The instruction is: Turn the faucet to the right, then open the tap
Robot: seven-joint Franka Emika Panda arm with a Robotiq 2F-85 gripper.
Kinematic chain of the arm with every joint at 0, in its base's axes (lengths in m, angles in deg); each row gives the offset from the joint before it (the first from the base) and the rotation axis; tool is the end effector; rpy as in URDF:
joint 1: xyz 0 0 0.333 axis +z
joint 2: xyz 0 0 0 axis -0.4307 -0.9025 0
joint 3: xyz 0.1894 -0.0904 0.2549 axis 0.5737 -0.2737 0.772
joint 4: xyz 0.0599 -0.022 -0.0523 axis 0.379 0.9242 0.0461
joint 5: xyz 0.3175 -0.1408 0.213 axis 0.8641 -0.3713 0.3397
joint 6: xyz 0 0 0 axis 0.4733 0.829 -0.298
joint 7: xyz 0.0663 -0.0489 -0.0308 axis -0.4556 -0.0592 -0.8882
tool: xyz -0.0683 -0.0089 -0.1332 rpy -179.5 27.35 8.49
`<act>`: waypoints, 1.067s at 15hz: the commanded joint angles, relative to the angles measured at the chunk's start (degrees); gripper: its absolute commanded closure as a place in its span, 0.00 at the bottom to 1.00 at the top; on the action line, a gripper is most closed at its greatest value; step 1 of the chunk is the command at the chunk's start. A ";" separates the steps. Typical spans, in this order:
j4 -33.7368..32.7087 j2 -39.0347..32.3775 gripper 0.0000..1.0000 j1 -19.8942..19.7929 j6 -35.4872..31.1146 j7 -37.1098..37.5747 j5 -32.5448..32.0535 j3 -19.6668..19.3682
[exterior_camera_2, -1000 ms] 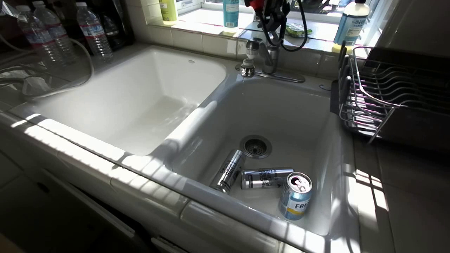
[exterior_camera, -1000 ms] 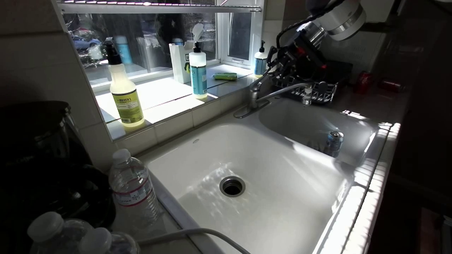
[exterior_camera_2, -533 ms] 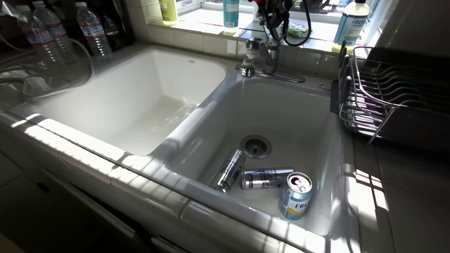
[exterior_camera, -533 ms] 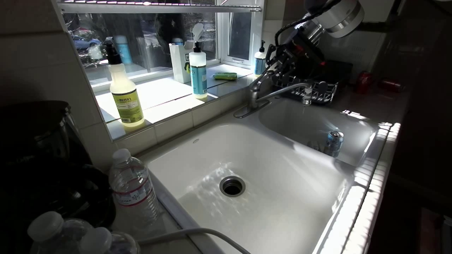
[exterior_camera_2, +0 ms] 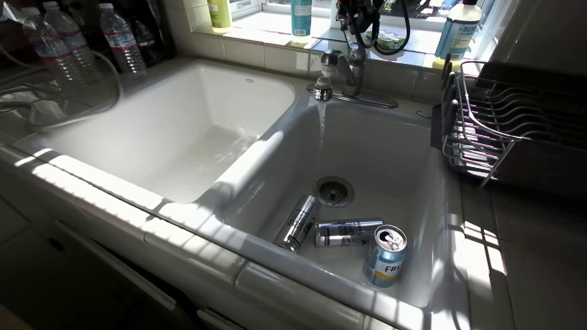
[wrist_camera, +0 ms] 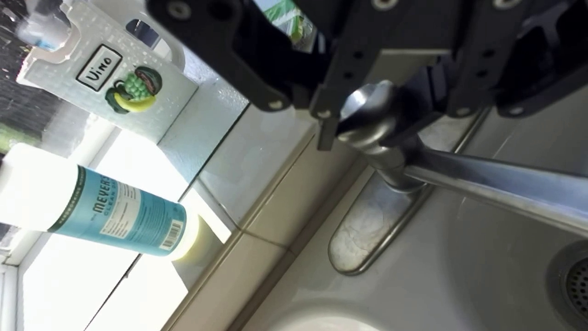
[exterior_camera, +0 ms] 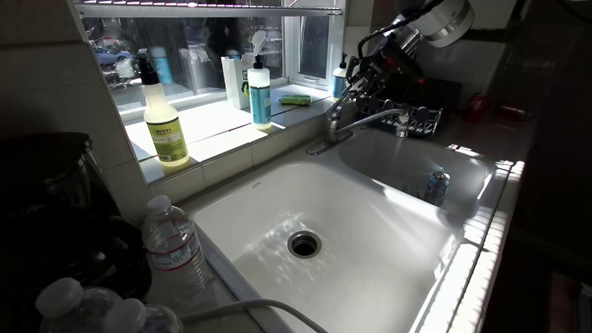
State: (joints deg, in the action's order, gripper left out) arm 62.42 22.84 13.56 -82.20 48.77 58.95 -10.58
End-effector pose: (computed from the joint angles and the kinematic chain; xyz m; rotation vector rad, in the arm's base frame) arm 0.6921 -0.1839 0.4693 -2.3936 0.9812 -0.5246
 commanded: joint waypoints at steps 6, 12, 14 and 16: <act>-5.89 -0.23 0.75 0.57 1.32 3.14 -6.58 -0.62; -8.38 2.48 0.15 0.82 6.37 5.95 -16.37 -1.61; -10.11 3.81 0.01 1.04 10.15 6.67 -20.12 -2.03; -10.98 5.43 0.00 1.31 15.11 6.29 -23.65 -2.13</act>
State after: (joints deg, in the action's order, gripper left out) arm 52.57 26.32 14.06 -73.39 53.97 40.43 -12.02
